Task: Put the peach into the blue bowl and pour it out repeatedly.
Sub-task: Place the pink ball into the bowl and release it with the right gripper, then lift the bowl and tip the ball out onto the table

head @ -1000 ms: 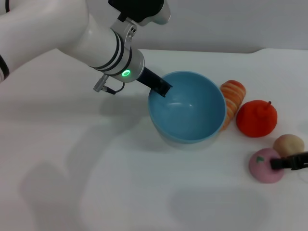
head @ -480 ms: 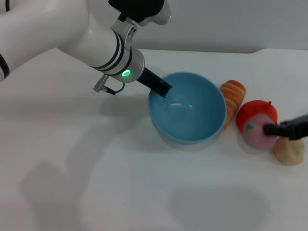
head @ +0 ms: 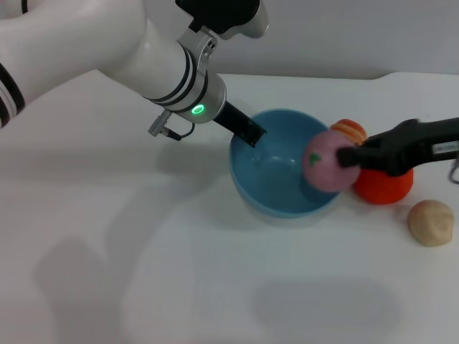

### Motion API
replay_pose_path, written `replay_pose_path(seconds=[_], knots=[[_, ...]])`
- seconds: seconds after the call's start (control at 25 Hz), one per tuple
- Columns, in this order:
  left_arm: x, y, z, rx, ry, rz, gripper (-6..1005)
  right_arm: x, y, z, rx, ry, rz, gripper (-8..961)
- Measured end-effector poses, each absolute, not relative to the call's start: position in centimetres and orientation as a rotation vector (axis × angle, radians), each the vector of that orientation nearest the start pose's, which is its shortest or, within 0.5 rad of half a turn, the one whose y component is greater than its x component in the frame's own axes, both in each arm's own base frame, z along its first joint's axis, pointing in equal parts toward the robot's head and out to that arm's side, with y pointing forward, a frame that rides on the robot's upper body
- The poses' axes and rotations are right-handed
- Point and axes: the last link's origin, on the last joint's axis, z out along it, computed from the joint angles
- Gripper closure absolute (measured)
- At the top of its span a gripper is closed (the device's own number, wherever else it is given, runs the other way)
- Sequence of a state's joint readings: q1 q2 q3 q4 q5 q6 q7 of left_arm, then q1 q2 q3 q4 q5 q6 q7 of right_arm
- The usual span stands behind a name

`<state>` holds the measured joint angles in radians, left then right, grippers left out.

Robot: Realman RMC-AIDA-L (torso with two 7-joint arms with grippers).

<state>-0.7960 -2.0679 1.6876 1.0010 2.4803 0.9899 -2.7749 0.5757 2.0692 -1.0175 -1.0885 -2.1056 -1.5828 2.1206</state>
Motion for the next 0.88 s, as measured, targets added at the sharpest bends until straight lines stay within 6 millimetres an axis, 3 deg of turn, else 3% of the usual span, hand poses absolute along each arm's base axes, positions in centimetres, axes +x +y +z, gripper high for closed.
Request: replay_pose_path(seconds=[0.32, 0.6, 0.72, 0.88], knots=[[-14.3, 40.2, -7.9, -2.507, -0.843, 0.247, 999, 19.0, 36.7, -0.6, -2.827, 0.936, 0.214, 788], [-15.0, 40.1, -7.9, -2.500, -0.863, 0.254, 1000, 19.3, 37.3, -0.9, -2.781, 0.935, 0.221, 750], [-15.3, 40.0, -7.9, -2.495, -0.870, 0.252, 999, 19.6, 37.4, -0.7, -2.763, 0.944, 0.230, 540], [-15.8, 40.0, -7.9, -2.484, -0.864, 0.239, 1000, 21.3, 37.6, 0.1, -2.657, 0.935, 0.267, 350]])
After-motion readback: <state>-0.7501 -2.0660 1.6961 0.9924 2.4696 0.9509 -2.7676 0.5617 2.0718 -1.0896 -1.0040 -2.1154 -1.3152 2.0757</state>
